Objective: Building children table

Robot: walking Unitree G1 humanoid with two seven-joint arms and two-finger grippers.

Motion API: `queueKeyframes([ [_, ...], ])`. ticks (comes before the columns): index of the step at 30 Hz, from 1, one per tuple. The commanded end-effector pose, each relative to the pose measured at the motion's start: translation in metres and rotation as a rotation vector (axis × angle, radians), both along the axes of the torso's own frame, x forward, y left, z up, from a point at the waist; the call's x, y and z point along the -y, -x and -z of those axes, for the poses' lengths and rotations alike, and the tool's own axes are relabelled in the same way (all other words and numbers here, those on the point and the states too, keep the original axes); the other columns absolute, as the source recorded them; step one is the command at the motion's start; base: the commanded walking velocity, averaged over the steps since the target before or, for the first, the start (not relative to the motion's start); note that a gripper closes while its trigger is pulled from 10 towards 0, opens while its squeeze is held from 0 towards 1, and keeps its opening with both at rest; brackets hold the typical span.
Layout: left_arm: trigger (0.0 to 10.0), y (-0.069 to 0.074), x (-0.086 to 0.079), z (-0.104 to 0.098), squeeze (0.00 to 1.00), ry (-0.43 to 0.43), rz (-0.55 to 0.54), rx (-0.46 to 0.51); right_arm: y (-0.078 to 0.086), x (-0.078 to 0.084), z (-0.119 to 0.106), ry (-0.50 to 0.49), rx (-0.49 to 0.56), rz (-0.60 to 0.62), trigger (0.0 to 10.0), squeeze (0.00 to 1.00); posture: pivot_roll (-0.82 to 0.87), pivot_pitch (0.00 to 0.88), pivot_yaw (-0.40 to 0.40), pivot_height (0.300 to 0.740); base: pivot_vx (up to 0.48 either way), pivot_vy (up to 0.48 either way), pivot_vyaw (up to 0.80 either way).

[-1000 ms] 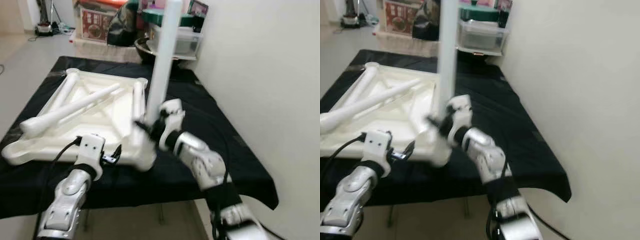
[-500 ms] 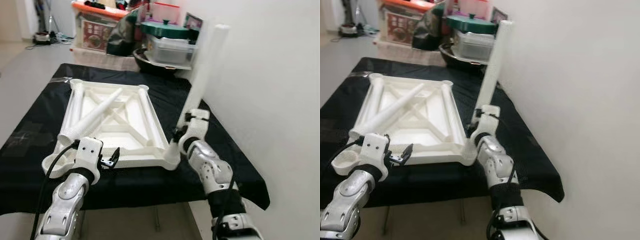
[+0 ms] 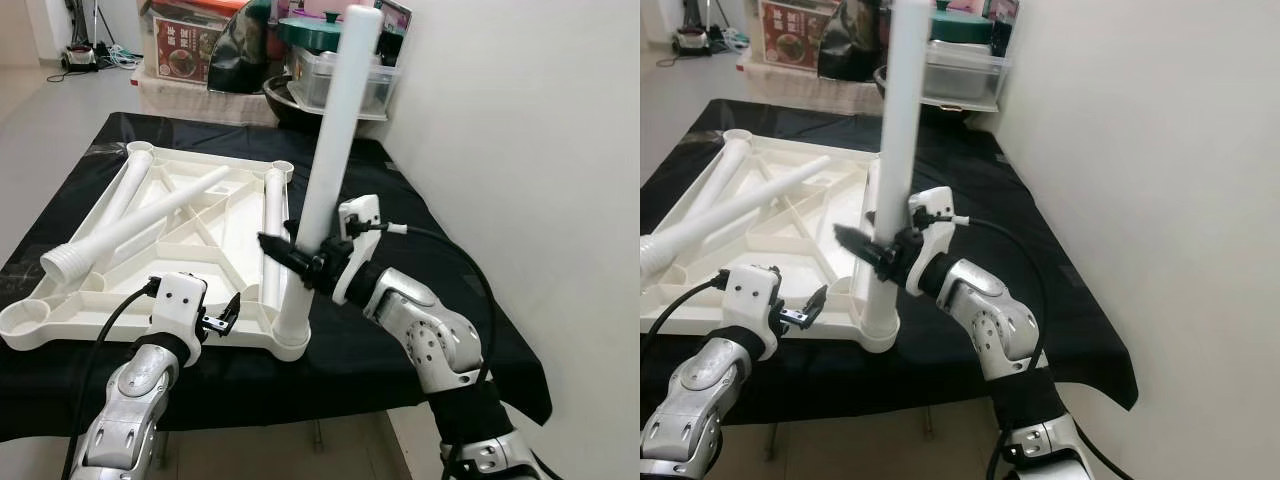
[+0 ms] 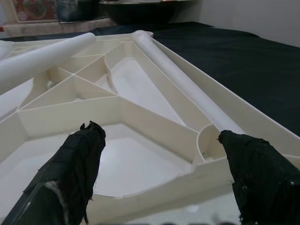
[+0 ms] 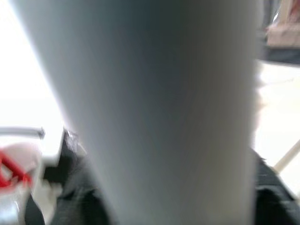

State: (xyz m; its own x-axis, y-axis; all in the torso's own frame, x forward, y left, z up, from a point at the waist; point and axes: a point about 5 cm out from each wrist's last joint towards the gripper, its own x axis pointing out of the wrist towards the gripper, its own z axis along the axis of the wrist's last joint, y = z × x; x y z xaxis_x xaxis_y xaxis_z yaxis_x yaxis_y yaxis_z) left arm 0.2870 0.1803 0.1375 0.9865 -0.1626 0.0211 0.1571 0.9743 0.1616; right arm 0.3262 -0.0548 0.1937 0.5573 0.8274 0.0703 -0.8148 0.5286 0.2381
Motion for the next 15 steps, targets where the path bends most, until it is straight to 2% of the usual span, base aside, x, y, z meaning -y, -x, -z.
queueKeyframes([
  [1,10.0,-0.001,0.004,0.003,0.00,-0.001,0.008,-0.010,-0.017,0.006,0.020,0.078,-0.098,0.178,0.0,0.00,0.18,0.000,-0.237,0.740,0.000,0.000,0.00],
  [2,10.0,-0.001,0.004,0.003,0.00,-0.001,0.008,-0.010,-0.017,0.006,0.020,0.078,-0.098,0.178,0.0,0.00,0.18,0.000,-0.237,0.740,0.000,0.000,0.00],
  [3,10.0,0.000,0.004,0.003,0.00,-0.001,0.007,-0.009,-0.030,0.016,0.027,0.084,-0.168,0.383,0.0,0.00,0.18,0.000,-0.236,0.740,0.000,0.000,0.00],
  [4,10.0,0.000,0.004,0.003,0.00,-0.001,0.007,-0.009,-0.030,0.016,0.027,0.084,-0.168,0.383,0.0,0.00,0.18,0.000,-0.236,0.740,0.000,0.000,0.00],
  [5,10.0,0.000,0.004,0.003,0.00,-0.001,0.008,-0.009,-0.037,0.027,0.036,0.118,-0.235,0.542,0.0,0.00,0.18,0.000,-0.235,0.740,0.000,0.000,0.00],
  [7,10.0,0.000,0.004,0.003,0.00,-0.001,0.009,-0.008,-0.040,0.046,0.053,0.169,-0.350,0.788,0.0,0.00,0.17,0.000,-0.232,0.740,0.000,0.000,0.00],
  [8,10.0,0.000,0.004,0.003,0.00,-0.001,0.009,-0.008,-0.040,0.046,0.053,0.169,-0.350,0.788,0.0,0.00,0.17,0.000,-0.232,0.740,0.000,0.000,0.00],
  [9,10.0,0.000,0.004,0.003,0.00,0.000,0.010,-0.008,-0.037,0.052,0.060,0.186,-0.394,0.863,0.0,0.00,0.17,0.000,-0.229,0.740,0.000,0.000,0.00],
  [11,10.0,0.000,0.004,0.004,0.00,0.000,0.011,-0.008,-0.035,0.055,0.064,0.195,-0.416,0.898,0.0,0.00,0.17,0.000,-0.226,0.740,0.000,0.000,0.00],
  [12,10.0,0.000,0.004,0.004,0.00,-0.002,0.012,-0.009,-0.032,0.049,0.064,0.190,-0.420,0.873,10.0,0.00,0.17,0.000,-0.226,0.740,0.000,0.000,0.00],
  [14,10.0,0.000,0.004,0.004,0.00,-0.004,0.012,-0.011,-0.028,0.034,0.058,0.151,-0.385,0.779,10.0,0.00,0.18,0.000,-0.224,0.740,0.000,0.000,0.00],
  [15,10.0,0.000,0.004,0.004,0.00,-0.004,0.012,-0.011,-0.028,0.034,0.058,0.151,-0.385,0.779,10.0,0.00,0.18,0.000,-0.224,0.740,0.000,0.000,0.00],
])
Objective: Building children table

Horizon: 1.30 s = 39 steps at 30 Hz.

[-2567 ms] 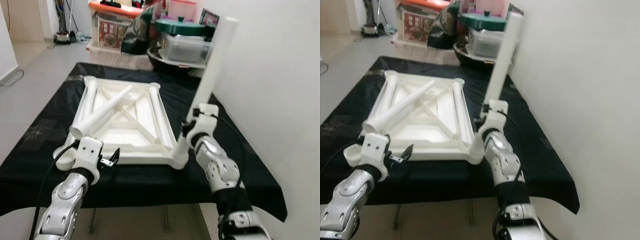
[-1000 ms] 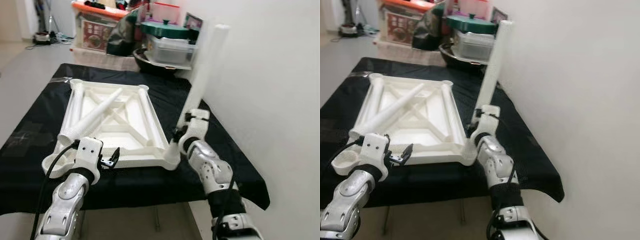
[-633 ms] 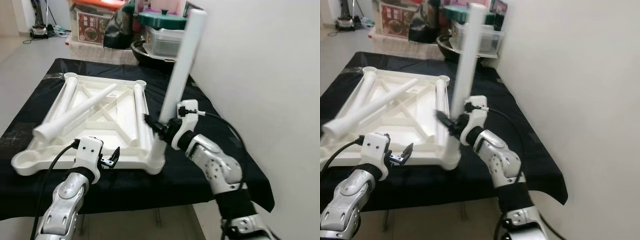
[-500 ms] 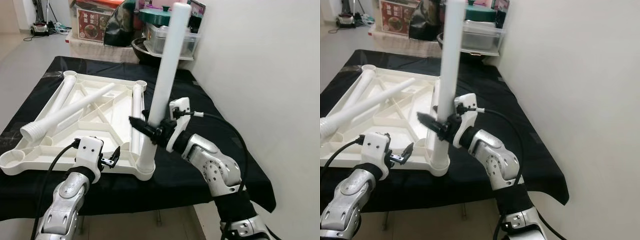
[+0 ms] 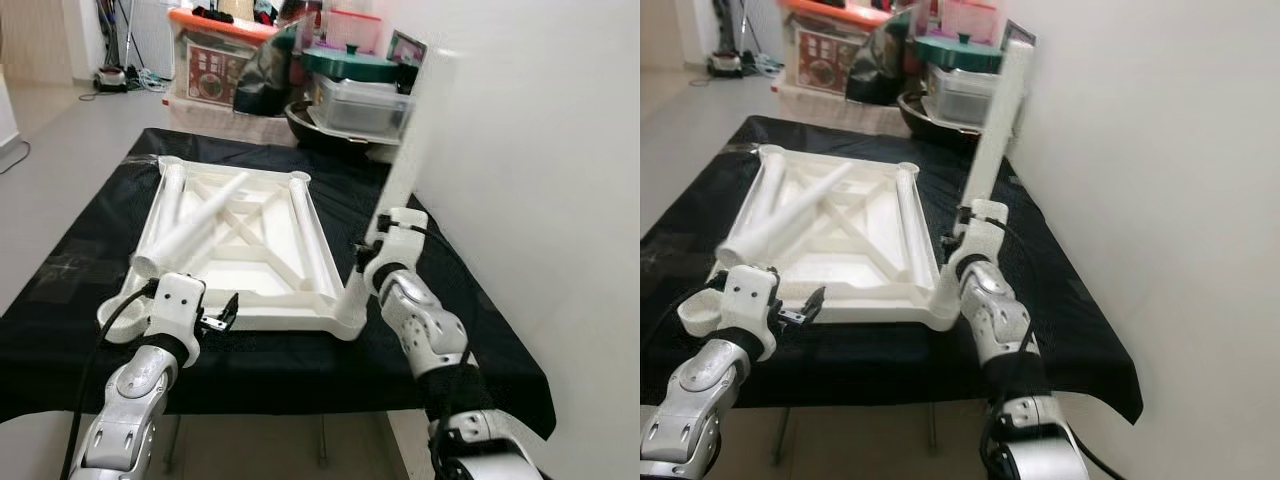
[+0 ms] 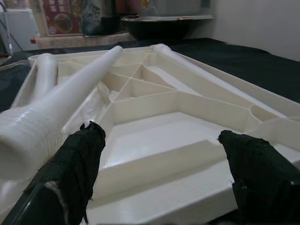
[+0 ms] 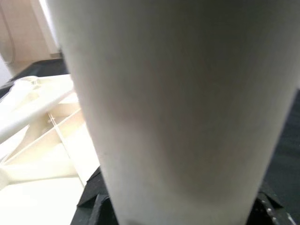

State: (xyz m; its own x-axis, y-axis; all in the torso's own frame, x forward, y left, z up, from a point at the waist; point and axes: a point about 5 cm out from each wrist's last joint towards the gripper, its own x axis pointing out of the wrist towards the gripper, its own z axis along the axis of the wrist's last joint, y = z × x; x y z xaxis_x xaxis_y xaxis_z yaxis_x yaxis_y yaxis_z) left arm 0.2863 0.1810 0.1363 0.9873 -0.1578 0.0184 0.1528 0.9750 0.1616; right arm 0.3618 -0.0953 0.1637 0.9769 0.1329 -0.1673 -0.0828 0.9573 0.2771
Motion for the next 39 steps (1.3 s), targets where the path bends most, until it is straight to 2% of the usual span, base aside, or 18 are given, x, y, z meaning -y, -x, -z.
queueKeyframes([
  [1,10.0,-0.001,0.005,0.003,0.00,-0.005,0.018,-0.008,0.010,-0.015,0.020,-0.038,-0.102,-0.117,10.0,0.20,0.18,0.000,-0.224,0.740,0.000,0.000,0.00],
  [3,10.0,-0.001,0.005,0.003,0.00,-0.005,0.018,-0.008,0.012,-0.021,0.013,-0.054,-0.042,-0.165,10.0,0.20,0.18,0.000,-0.225,0.740,0.000,0.000,0.00],
  [4,10.0,0.000,0.005,0.003,0.00,-0.005,0.018,-0.008,0.013,-0.027,0.005,-0.072,0.010,-0.212,10.0,1.00,0.17,0.000,-0.224,0.740,0.000,0.000,0.00],
  [6,10.0,0.000,0.004,0.003,0.00,-0.005,0.018,-0.008,0.014,-0.031,-0.001,-0.087,0.043,-0.270,10.0,1.00,0.17,0.000,-0.224,0.740,0.000,0.000,0.00],
  [7,10.0,0.000,0.004,0.002,0.00,-0.004,0.018,-0.007,0.016,-0.037,-0.016,-0.122,0.118,-0.428,10.0,0.00,0.17,0.000,-0.222,0.740,0.000,0.000,0.00],
  [15,10.0,0.001,0.004,0.003,0.00,-0.002,0.018,-0.007,0.046,-0.044,-0.034,-0.106,0.274,-0.897,10.0,0.00,0.17,0.000,-0.224,0.740,0.000,0.000,0.00],
  [19,10.0,0.000,0.004,0.003,0.00,-0.003,0.017,-0.007,0.040,-0.045,-0.022,-0.036,0.225,-0.881,10.0,0.00,0.17,0.000,-0.227,0.740,0.000,0.000,0.00],
  [20,10.0,0.000,0.004,0.003,0.00,-0.004,0.013,-0.007,0.027,-0.042,-0.010,-0.001,0.148,-0.754,0.0,0.00,0.18,0.000,-0.236,0.740,0.000,0.000,0.00],
  [21,10.0,0.000,0.004,0.003,0.00,-0.004,0.013,-0.007,0.027,-0.042,-0.010,-0.001,0.148,-0.754,0.0,0.00,0.18,0.000,-0.236,0.740,0.000,0.000,0.00],
  [24,10.0,0.001,0.004,0.003,0.00,-0.003,0.010,-0.007,0.003,-0.026,0.004,0.006,0.020,-0.403,0.0,0.00,0.18,0.000,-0.236,0.740,0.000,0.000,0.00],
  [25,10.0,0.001,0.004,0.003,0.00,-0.003,0.010,-0.007,0.003,-0.026,0.004,0.006,0.020,-0.403,0.0,0.00,0.18,0.000,-0.236,0.740,0.000,0.000,0.00],
  [26,10.0,0.001,0.004,0.003,0.00,-0.003,0.010,-0.007,-0.003,-0.012,0.011,0.012,-0.030,-0.237,0.0,0.00,0.18,0.000,-0.233,0.740,0.000,0.000,0.00],
  [30,10.0,0.001,0.004,0.003,0.00,-0.004,0.012,-0.007,-0.007,0.011,0.022,0.012,-0.110,0.023,0.0,0.00,0.19,0.000,-0.233,0.740,0.000,0.000,0.00],
  [31,10.0,0.001,0.004,0.003,0.00,-0.004,0.013,-0.007,-0.003,0.012,0.024,0.020,-0.122,0.048,10.0,0.00,0.19,0.000,-0.232,0.740,0.000,0.000,0.00],
  [33,10.0,0.001,0.004,0.003,0.00,-0.003,0.012,-0.007,0.009,-0.015,0.014,0.028,-0.045,-0.105,10.0,0.00,0.19,0.000,-0.232,0.740,0.000,0.000,0.00],
  [36,10.0,0.001,0.004,0.003,0.00,-0.002,0.012,-0.007,0.017,-0.030,0.005,0.002,0.021,-0.203,10.0,0.00,0.19,0.000,-0.232,0.740,0.000,0.000,0.00],
  [37,10.0,0.001,0.004,0.003,0.00,-0.002,0.012,-0.007,0.020,-0.037,-0.003,0.009,0.088,-0.250,10.0,1.00,0.19,0.000,-0.234,0.740,0.000,0.000,0.00],
  [39,10.0,0.001,0.004,0.003,0.00,-0.001,0.012,-0.006,0.019,-0.042,-0.010,0.007,0.127,-0.312,10.0,1.00,0.18,0.000,-0.234,0.740,0.000,0.000,0.00],
])
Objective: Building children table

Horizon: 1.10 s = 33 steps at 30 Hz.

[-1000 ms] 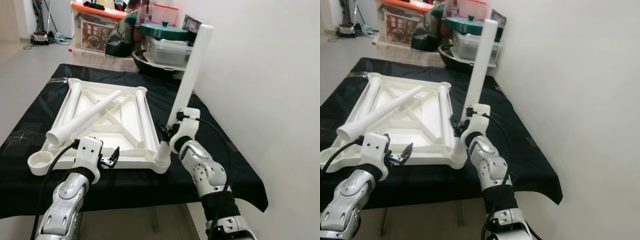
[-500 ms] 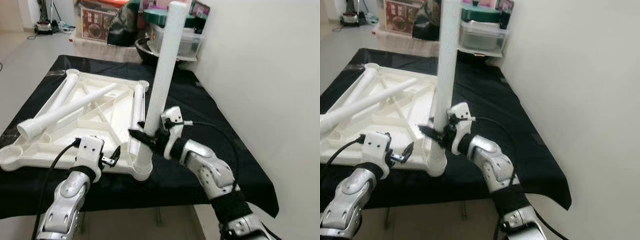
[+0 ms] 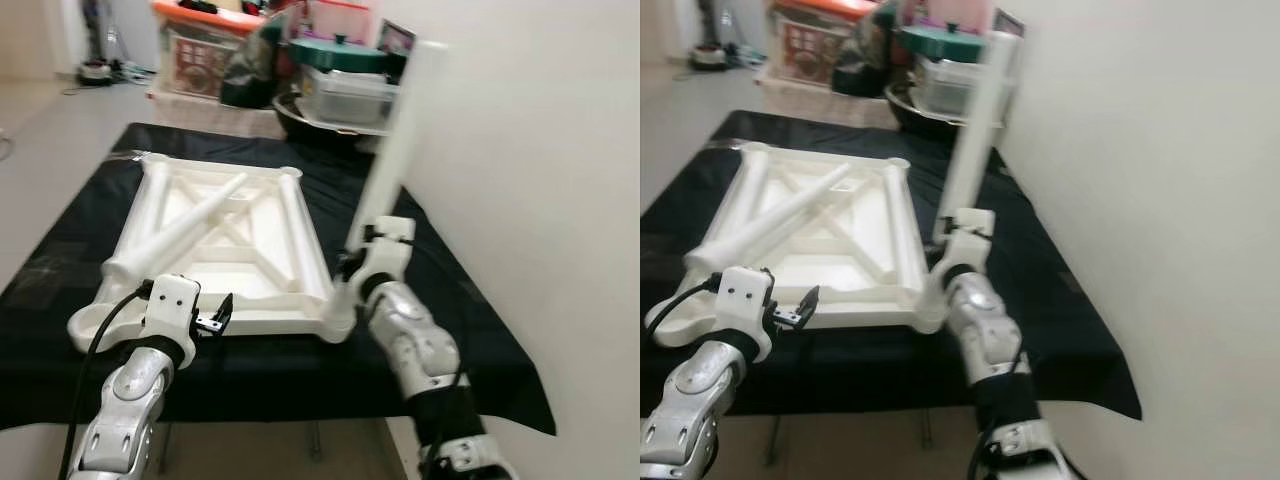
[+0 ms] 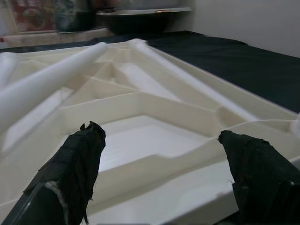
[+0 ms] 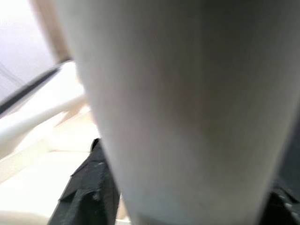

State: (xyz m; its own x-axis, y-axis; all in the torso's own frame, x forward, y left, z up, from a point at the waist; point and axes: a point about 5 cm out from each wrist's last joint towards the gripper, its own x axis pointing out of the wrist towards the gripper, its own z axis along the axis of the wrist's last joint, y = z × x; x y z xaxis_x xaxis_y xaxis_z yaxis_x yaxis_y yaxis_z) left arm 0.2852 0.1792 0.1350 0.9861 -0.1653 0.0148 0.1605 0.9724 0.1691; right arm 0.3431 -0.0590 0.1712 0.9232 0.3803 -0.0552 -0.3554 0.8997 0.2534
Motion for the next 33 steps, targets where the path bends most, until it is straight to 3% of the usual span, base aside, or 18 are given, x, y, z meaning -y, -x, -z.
queueKeyframes([
  [1,10.0,0.000,0.002,0.002,0.00,0.007,0.004,-0.004,0.000,-0.006,-0.002,0.011,0.012,-0.053,10.0,1.00,0.18,0.000,-0.234,0.740,0.000,0.000,0.00],
  [2,10.0,0.000,0.002,0.002,0.00,0.007,0.004,-0.004,0.000,-0.006,-0.002,0.011,0.012,-0.053,10.0,1.00,0.18,0.000,-0.234,0.740,0.000,0.000,0.00],
  [3,10.0,0.000,0.002,0.002,0.00,0.008,0.003,-0.003,0.001,-0.011,-0.016,-0.044,0.071,-0.263,10.0,0.00,0.19,0.000,-0.238,0.740,0.000,0.000,0.00],
  [6,10.0,-0.001,0.002,0.002,0.00,0.008,0.002,-0.003,0.006,-0.014,-0.026,-0.078,0.116,-0.398,10.0,0.00,0.19,0.000,-0.238,0.740,0.000,0.000,0.00],
  [9,10.0,-0.001,0.002,0.002,0.00,0.009,0.004,-0.003,0.021,-0.011,-0.027,-0.008,0.174,-0.629,10.0,0.00,0.18,0.000,-0.235,0.740,0.000,0.000,0.00],
  [13,10.0,-0.001,0.003,0.002,0.00,0.010,0.005,-0.002,0.019,-0.007,-0.015,0.061,0.142,-0.657,10.0,0.00,0.18,0.000,-0.237,0.740,0.000,0.000,0.00],
  [14,10.0,-0.001,0.003,0.002,0.00,0.010,0.004,-0.002,0.011,-0.005,-0.009,0.075,0.100,-0.583,1.4,0.00,0.18,0.000,-0.237,0.740,0.000,0.000,0.00],
  [15,10.0,-0.001,0.003,0.002,0.00,0.010,0.003,-0.001,0.006,-0.003,-0.005,0.085,0.071,-0.531,1.4,0.00,0.18,0.000,-0.237,0.740,0.000,0.000,0.00],
  [16,10.0,-0.001,0.003,0.002,0.00,0.010,0.002,-0.001,-0.004,0.001,-0.001,0.091,0.028,-0.417,0.0,0.00,0.19,0.000,-0.243,0.740,0.000,0.000,0.00],
  [17,10.0,-0.001,0.003,0.002,0.00,0.010,0.002,-0.001,-0.004,0.001,-0.001,0.091,0.028,-0.417,0.0,0.00,0.19,0.000,-0.243,0.740,0.000,0.000,0.00],
  [18,10.0,-0.001,0.003,0.003,0.00,0.009,0.000,-0.001,-0.021,0.019,0.007,0.068,-0.059,-0.138,0.0,0.00,0.19,0.000,-0.243,0.740,0.000,0.000,0.00],
  [19,10.0,-0.001,0.003,0.003,0.00,0.009,0.000,-0.001,-0.021,0.019,0.007,0.068,-0.059,-0.138,0.0,0.00,0.19,0.000,-0.243,0.740,0.000,0.000,0.00],
  [22,10.0,0.000,0.002,0.002,0.00,0.007,-0.001,-0.002,-0.030,0.050,0.020,0.029,-0.177,0.267,0.0,0.00,0.19,0.000,-0.237,0.740,0.000,0.000,0.00],
  [25,10.0,0.000,0.001,0.002,0.00,0.004,0.001,-0.003,-0.021,0.052,0.023,0.035,-0.185,0.352,0.0,0.00,0.19,0.000,-0.230,0.740,0.000,0.000,0.00],
  [26,10.0,0.000,0.001,0.002,0.00,0.003,0.002,-0.004,-0.015,0.045,0.022,0.029,-0.176,0.322,1.0,0.00,0.19,0.000,-0.229,0.740,0.000,0.000,0.00],
  [27,10.0,0.000,0.001,0.002,0.00,0.003,0.002,-0.004,-0.011,0.034,0.015,0.029,-0.123,0.259,10.0,0.00,0.18,0.000,-0.225,0.740,0.000,0.000,0.00],
  [32,10.0,-0.001,0.000,0.002,0.00,0.001,0.003,-0.005,0.001,0.002,-0.002,-0.050,0.000,0.024,10.0,0.00,0.18,0.000,-0.222,0.740,0.000,0.000,0.00],
  [33,10.0,-0.001,0.000,0.002,0.00,0.001,0.003,-0.005,0.001,-0.001,-0.007,-0.074,0.030,-0.016,10.0,1.00,0.18,0.000,-0.222,0.740,0.000,0.000,0.00],
])
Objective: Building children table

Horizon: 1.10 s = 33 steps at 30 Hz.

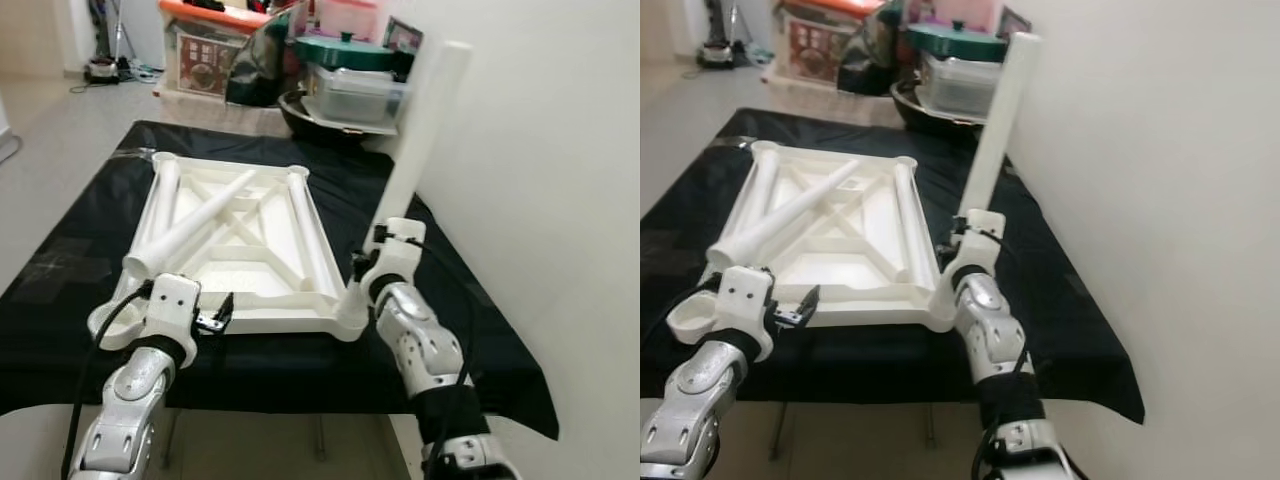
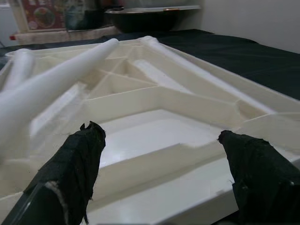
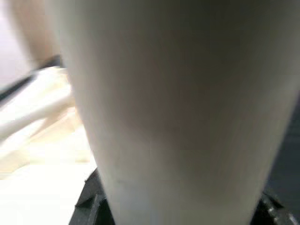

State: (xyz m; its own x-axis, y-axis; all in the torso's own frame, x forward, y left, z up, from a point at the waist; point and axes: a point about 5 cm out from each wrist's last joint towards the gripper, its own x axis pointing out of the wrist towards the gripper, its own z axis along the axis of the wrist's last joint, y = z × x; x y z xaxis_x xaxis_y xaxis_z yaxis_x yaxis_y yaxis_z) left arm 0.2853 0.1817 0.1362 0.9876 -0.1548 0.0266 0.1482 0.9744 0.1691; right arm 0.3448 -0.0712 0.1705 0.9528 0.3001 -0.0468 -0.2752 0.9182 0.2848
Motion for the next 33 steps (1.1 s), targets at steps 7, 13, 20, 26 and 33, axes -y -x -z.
queueKeyframes([
  [7,10.0,-0.002,0.003,0.004,0.00,-0.003,0.013,-0.017,0.002,-0.018,-0.023,-0.023,0.130,-0.404,10.0,0.00,0.19,0.000,-0.231,0.740,0.000,0.000,0.00],
  [13,10.0,-0.002,0.004,0.004,0.00,-0.001,0.013,-0.015,0.018,-0.015,-0.022,0.077,0.189,-0.726,10.0,0.00,0.18,0.000,-0.234,0.740,0.000,0.000,0.00],
  [20,10.0,-0.002,0.005,0.005,0.00,-0.001,0.012,-0.016,0.000,-0.011,-0.004,0.109,0.108,-0.628,0.0,0.00,0.20,0.000,-0.245,0.740,0.000,0.000,0.00],
  [26,10.0,-0.001,0.004,0.006,0.00,-0.002,0.012,-0.016,-0.031,0.032,0.023,0.086,-0.172,0.053,0.0,0.00,0.20,0.000,-0.239,0.740,0.000,0.000,0.00],
  [33,10.0,-0.001,0.003,0.006,0.00,-0.006,0.017,-0.018,-0.009,0.020,0.025,0.151,-0.124,0.056,10.0,0.00,0.20,0.000,-0.232,0.740,0.000,0.000,0.00],
])
